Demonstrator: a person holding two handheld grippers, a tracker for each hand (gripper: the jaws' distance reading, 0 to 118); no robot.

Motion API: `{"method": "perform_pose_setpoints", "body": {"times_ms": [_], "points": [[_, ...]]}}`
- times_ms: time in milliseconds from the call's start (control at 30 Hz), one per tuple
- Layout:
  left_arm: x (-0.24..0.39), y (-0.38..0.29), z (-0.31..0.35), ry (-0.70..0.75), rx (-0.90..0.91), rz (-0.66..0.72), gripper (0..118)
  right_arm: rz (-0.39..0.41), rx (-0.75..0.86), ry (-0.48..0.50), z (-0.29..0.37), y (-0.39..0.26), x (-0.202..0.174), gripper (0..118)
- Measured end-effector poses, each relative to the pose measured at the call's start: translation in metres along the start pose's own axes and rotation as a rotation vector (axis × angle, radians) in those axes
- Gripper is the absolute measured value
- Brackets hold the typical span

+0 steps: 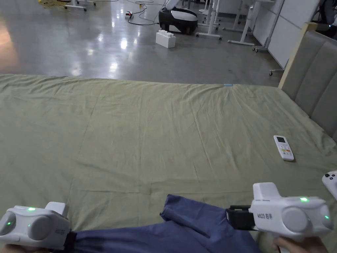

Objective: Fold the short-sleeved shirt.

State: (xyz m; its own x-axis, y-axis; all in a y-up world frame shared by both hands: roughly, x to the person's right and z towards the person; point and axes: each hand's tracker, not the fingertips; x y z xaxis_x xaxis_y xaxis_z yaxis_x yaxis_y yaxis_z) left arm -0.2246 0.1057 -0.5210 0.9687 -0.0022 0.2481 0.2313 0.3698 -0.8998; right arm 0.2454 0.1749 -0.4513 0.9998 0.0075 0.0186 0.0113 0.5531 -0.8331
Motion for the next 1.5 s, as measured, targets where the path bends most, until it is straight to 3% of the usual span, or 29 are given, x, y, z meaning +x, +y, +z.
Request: {"method": "perform_pose_setpoints", "body": {"times_ms": [200,267,300,333,467,533,700,867,1100,1333,1400,1500], "points": [[0.004,-0.002,-0.001,0.006,0.006,-0.022,11,0.062,-0.098,-0.043,-0.074,0.005,0.009,85],[0.003,-0.001,-0.001,0.003,-0.001,-0.027,11,0.097,-0.157,-0.028,-0.078,-0.004,0.001,79],[0.003,-0.001,-0.001,0.002,-0.001,-0.028,11,0.119,-0.104,-0.006,-0.072,-0.012,-0.006,75],[0.004,-0.003,-0.001,0.002,0.001,-0.029,11,0.145,-0.056,-0.039,-0.067,-0.013,-0.010,66],[0.004,-0.012,0.001,0.007,0.042,-0.036,11,0.146,-0.104,0.000,-0.069,-0.007,-0.014,25],[0.000,-0.018,0.008,-0.005,0.081,-0.042,11,0.079,-0.084,0.009,-0.061,-0.005,-0.011,5],[-0.025,-0.036,0.100,-0.177,0.308,0.134,8,-0.023,0.183,0.084,0.037,-0.015,-0.007,4],[-0.037,-0.056,0.232,-0.316,0.566,0.145,8,-0.091,0.439,0.064,0.166,-0.022,-0.002,4],[-0.045,-0.064,0.393,-0.286,0.909,0.093,8,-0.048,0.770,0.007,0.318,0.006,-0.003,4],[-0.064,-0.044,0.495,-0.172,1.132,0.102,8,0.009,1.014,-0.051,0.419,0.054,-0.016,4],[-0.071,-0.040,0.520,-0.160,1.181,0.104,8,-0.015,1.042,-0.048,0.439,0.067,-0.019,4],[-0.078,-0.032,0.547,-0.117,1.228,0.125,8,0.032,1.116,-0.091,0.467,0.091,-0.027,4]]}}
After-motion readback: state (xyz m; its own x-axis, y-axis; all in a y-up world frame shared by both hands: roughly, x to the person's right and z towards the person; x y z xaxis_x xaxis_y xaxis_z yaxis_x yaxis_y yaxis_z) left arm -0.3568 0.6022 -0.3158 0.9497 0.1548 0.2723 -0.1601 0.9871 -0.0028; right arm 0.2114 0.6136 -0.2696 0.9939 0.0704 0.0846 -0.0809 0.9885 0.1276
